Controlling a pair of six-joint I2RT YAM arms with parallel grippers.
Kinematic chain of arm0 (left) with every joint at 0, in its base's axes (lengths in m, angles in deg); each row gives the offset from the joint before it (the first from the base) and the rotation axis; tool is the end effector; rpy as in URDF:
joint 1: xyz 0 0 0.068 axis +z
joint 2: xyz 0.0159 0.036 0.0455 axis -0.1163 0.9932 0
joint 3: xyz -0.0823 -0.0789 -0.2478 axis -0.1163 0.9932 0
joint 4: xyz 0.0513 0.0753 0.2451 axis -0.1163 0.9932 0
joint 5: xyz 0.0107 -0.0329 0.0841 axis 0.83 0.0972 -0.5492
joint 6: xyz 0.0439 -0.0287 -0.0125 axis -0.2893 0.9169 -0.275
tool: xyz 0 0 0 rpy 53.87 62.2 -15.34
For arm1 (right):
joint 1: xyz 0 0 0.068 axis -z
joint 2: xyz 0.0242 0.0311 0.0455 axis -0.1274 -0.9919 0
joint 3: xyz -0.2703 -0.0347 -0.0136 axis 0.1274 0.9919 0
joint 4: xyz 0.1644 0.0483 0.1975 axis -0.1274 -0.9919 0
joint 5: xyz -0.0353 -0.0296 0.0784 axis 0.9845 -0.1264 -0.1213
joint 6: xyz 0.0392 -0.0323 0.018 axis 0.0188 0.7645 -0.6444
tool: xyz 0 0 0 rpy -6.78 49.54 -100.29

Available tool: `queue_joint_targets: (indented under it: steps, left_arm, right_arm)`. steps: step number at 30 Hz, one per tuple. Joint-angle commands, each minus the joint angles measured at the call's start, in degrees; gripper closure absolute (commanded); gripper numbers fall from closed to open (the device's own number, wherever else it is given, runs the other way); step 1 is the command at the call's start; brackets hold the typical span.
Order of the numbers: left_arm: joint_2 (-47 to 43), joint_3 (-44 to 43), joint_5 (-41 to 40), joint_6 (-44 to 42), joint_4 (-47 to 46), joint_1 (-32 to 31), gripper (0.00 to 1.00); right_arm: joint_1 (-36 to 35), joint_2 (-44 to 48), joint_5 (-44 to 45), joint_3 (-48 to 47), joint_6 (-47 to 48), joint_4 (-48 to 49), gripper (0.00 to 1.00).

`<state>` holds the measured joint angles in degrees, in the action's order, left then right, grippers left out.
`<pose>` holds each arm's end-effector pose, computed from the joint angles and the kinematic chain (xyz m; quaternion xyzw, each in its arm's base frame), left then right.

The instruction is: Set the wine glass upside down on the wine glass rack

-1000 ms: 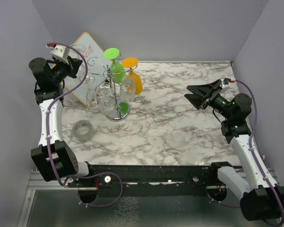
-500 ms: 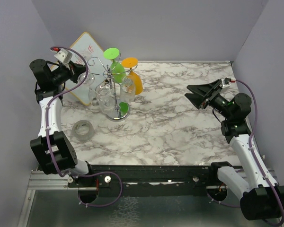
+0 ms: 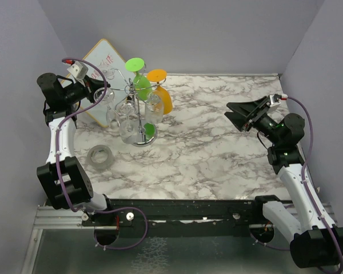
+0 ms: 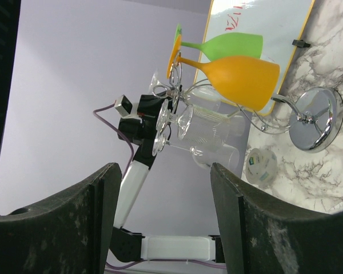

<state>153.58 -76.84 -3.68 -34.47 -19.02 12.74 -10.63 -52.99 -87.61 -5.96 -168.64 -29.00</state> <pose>0.3233 0.0792 0.3724 0.2949 0.6454 -0.2769 0.6480 0.2016 0.0337 0.3481 0.2082 0.6393 0.6388 0.3741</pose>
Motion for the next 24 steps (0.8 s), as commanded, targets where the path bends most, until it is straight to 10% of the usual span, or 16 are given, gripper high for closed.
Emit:
queue_joint_targets:
  steps: [1, 24]
  left_arm:
    - [0.9, -0.6, 4.2, 0.0, -1.7, -0.4, 1.00]
    - [4.2, -3.9, 1.8, -4.0, 2.4, -5.5, 1.00]
  right_arm:
    - [0.0, 1.0, 1.8, -1.0, 1.6, -2.1, 0.32]
    - [0.0, 2.5, 3.6, -2.0, 3.1, -4.3, 0.32]
